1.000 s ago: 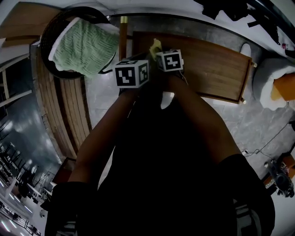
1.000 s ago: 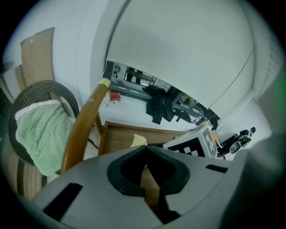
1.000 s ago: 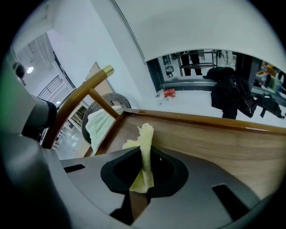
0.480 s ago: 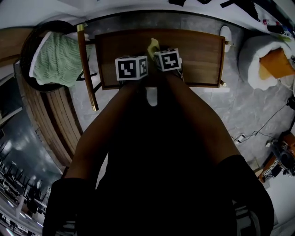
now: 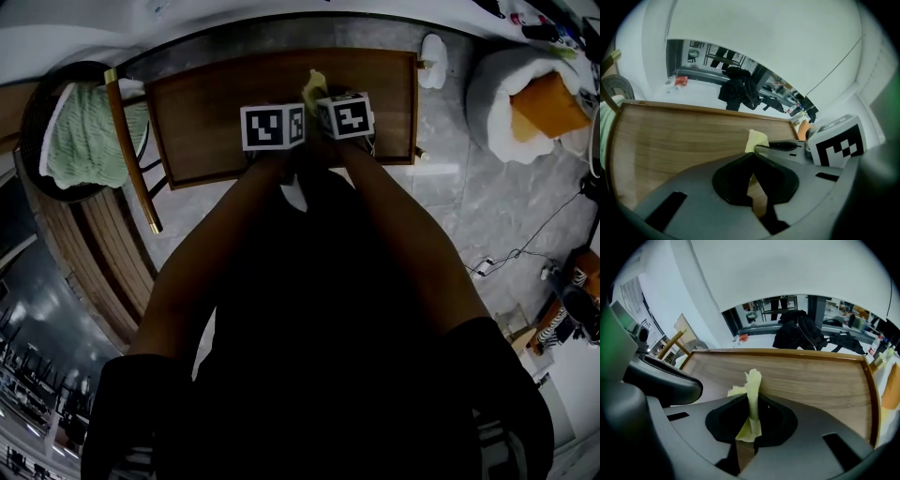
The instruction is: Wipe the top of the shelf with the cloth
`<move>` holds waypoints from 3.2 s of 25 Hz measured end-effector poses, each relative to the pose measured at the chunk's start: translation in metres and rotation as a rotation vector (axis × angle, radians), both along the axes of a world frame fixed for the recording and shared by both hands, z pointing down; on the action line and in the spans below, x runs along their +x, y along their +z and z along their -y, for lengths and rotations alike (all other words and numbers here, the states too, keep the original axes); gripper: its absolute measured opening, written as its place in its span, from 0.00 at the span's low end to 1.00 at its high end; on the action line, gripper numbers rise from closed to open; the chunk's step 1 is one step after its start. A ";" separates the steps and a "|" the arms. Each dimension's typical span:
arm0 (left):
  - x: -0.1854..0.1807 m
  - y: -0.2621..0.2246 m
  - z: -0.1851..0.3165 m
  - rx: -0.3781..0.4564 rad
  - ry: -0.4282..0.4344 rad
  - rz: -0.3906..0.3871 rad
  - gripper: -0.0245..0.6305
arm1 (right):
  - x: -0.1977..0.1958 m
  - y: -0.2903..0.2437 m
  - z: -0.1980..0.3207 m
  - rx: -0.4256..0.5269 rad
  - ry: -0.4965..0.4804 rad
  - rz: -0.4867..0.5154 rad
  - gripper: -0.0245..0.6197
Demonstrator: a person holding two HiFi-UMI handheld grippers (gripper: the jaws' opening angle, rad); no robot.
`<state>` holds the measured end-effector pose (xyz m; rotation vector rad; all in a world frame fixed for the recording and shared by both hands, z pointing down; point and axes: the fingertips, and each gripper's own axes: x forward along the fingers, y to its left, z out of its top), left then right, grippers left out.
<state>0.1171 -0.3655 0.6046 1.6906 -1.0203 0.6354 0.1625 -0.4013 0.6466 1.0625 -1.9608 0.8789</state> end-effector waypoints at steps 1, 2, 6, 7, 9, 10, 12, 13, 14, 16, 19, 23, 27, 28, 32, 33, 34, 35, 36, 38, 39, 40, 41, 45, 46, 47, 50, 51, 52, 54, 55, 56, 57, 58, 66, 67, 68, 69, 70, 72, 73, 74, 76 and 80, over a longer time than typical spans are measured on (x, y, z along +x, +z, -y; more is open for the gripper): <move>0.009 0.001 0.001 0.002 0.008 -0.002 0.06 | 0.012 0.000 0.001 0.001 0.011 -0.008 0.11; 0.018 0.001 0.002 0.004 0.017 -0.005 0.06 | 0.024 0.002 0.002 -0.001 0.026 -0.018 0.11; 0.055 0.002 0.002 0.007 0.050 -0.030 0.06 | 0.072 0.002 0.004 -0.010 0.074 -0.052 0.11; 0.064 0.002 0.002 0.009 0.057 -0.039 0.06 | 0.083 0.001 0.005 -0.006 0.080 -0.060 0.11; 0.083 0.000 0.003 0.013 0.069 -0.058 0.06 | 0.104 -0.001 0.008 0.002 0.093 -0.080 0.11; 0.092 -0.002 0.003 0.017 0.074 -0.066 0.06 | 0.114 -0.002 0.008 0.003 0.102 -0.089 0.11; 0.106 -0.005 0.004 0.023 0.087 -0.078 0.06 | 0.132 -0.003 0.010 0.005 0.124 -0.108 0.11; 0.111 -0.006 0.004 0.025 0.093 -0.082 0.06 | 0.140 -0.004 0.010 0.007 0.133 -0.124 0.11; 0.114 -0.007 0.004 0.026 0.097 -0.084 0.06 | 0.148 -0.005 0.011 0.007 0.142 -0.144 0.11; 0.114 -0.008 0.007 0.029 0.089 -0.091 0.06 | 0.163 -0.006 0.012 0.006 0.168 -0.185 0.11; 0.108 -0.008 0.010 0.032 0.068 -0.092 0.06 | 0.183 -0.008 0.013 0.009 0.212 -0.224 0.11; 0.093 -0.010 0.013 0.038 0.042 -0.095 0.06 | 0.205 -0.010 0.010 0.001 0.253 -0.311 0.11; 0.073 -0.017 0.013 0.044 0.009 -0.107 0.06 | 0.214 -0.009 0.008 -0.021 0.313 -0.372 0.11; 0.068 -0.019 0.011 0.043 0.007 -0.109 0.06 | 0.214 -0.010 0.007 -0.026 0.330 -0.372 0.11; 0.034 -0.025 0.006 0.046 -0.003 -0.116 0.06 | 0.187 -0.027 0.013 0.011 0.301 -0.299 0.11; 0.021 -0.027 0.006 0.049 -0.014 -0.116 0.06 | 0.170 -0.034 0.016 0.034 0.273 -0.262 0.11; 0.006 -0.030 0.006 0.052 -0.026 -0.116 0.06 | 0.150 -0.040 0.019 0.054 0.243 -0.216 0.11; -0.010 -0.034 0.005 0.057 -0.038 -0.115 0.06 | 0.128 -0.047 0.020 0.065 0.218 -0.161 0.11; -0.026 -0.039 0.004 0.064 -0.047 -0.112 0.06 | 0.104 -0.053 0.020 0.069 0.199 -0.102 0.11; -0.061 -0.049 0.001 0.080 -0.063 -0.102 0.06 | 0.055 -0.066 0.017 0.062 0.173 0.003 0.11; -0.080 -0.054 -0.002 0.085 -0.070 -0.095 0.06 | 0.030 -0.071 0.015 0.059 0.162 0.042 0.11; -0.100 -0.058 -0.005 0.088 -0.076 -0.085 0.06 | 0.003 -0.075 0.012 0.058 0.150 0.074 0.11; -0.119 -0.062 -0.009 0.090 -0.080 -0.071 0.06 | -0.024 -0.077 0.009 0.058 0.133 0.102 0.11; -0.194 -0.074 -0.024 0.091 -0.106 -0.016 0.06 | -0.145 -0.073 -0.006 0.047 0.019 0.202 0.11; -0.210 -0.077 -0.027 0.092 -0.119 -0.012 0.06 | -0.173 -0.069 -0.013 0.040 -0.010 0.218 0.11; -0.225 -0.080 -0.030 0.096 -0.130 -0.006 0.06 | -0.199 -0.063 -0.019 0.030 -0.038 0.230 0.11; -0.270 -0.087 -0.037 0.116 -0.166 0.028 0.06 | -0.266 -0.041 -0.037 -0.018 -0.100 0.255 0.11; -0.284 -0.088 -0.040 0.118 -0.184 0.036 0.06 | -0.285 -0.033 -0.043 -0.036 -0.112 0.259 0.11; -0.295 -0.088 -0.045 0.116 -0.203 0.034 0.06 | -0.301 -0.025 -0.048 -0.051 -0.124 0.258 0.11; -0.312 -0.088 -0.053 0.110 -0.237 0.015 0.06 | -0.326 -0.011 -0.058 -0.075 -0.158 0.243 0.11; -0.318 -0.088 -0.057 0.109 -0.249 0.005 0.06 | -0.336 -0.004 -0.062 -0.083 -0.177 0.229 0.11; -0.322 -0.088 -0.060 0.110 -0.257 -0.002 0.06 | -0.343 0.001 -0.065 -0.086 -0.195 0.212 0.11; -0.326 -0.088 -0.063 0.114 -0.263 -0.007 0.06 | -0.349 0.006 -0.068 -0.084 -0.212 0.196 0.11; -0.329 -0.088 -0.065 0.116 -0.265 -0.011 0.06 | -0.355 0.008 -0.070 -0.080 -0.230 0.185 0.11; -0.315 -0.081 -0.069 0.095 -0.219 -0.023 0.06 | -0.347 0.019 -0.070 -0.084 -0.263 0.127 0.11; -0.310 -0.080 -0.067 0.092 -0.217 -0.025 0.06 | -0.340 0.019 -0.069 -0.087 -0.256 0.124 0.11; -0.305 -0.079 -0.065 0.089 -0.213 -0.027 0.06 | -0.332 0.019 -0.067 -0.088 -0.250 0.121 0.11; -0.298 -0.078 -0.064 0.084 -0.207 -0.030 0.06 | -0.323 0.020 -0.066 -0.088 -0.243 0.115 0.11; -0.291 -0.076 -0.064 0.078 -0.198 -0.032 0.06 | -0.311 0.021 -0.065 -0.089 -0.236 0.106 0.11; -0.273 -0.072 -0.062 0.069 -0.175 -0.030 0.06 | -0.285 0.024 -0.065 -0.098 -0.221 0.082 0.11; -0.263 -0.069 -0.062 0.065 -0.163 -0.028 0.06 | -0.274 0.024 -0.066 -0.105 -0.214 0.079 0.11; -0.254 -0.066 -0.061 0.060 -0.154 -0.025 0.06 | -0.263 0.024 -0.066 -0.108 -0.208 0.081 0.11; -0.237 -0.057 -0.060 0.046 -0.147 -0.019 0.06 | -0.242 0.024 -0.065 -0.107 -0.195 0.080 0.11; -0.202 -0.040 -0.058 0.013 -0.128 -0.012 0.06 | -0.199 0.022 -0.058 -0.095 -0.160 0.069 0.11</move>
